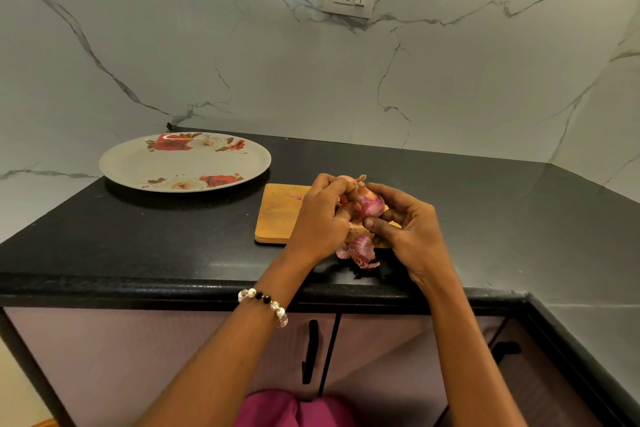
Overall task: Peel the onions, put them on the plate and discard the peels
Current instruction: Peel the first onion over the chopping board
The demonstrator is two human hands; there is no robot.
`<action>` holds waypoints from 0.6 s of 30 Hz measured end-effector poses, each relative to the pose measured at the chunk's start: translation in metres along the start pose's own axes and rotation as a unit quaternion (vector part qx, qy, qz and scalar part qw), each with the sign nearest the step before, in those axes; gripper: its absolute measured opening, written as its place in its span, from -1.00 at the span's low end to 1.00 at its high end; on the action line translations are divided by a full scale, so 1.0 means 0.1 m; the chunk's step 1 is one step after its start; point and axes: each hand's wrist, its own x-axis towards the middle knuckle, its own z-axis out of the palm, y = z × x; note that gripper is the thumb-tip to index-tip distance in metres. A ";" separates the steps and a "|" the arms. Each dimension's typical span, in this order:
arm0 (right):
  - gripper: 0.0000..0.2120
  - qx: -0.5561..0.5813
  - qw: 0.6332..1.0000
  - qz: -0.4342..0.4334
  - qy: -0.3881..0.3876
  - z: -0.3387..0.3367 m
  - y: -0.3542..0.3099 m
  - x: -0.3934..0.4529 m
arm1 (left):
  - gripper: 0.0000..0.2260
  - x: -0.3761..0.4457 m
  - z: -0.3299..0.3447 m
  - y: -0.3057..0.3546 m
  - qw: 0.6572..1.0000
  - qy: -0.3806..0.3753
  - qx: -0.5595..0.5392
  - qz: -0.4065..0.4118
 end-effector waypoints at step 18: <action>-0.56 0.007 0.999 0.011 0.030 0.01 -0.06 -0.04 | -0.81 -0.02 -0.04 0.03 0.994 0.085 -0.046 0.055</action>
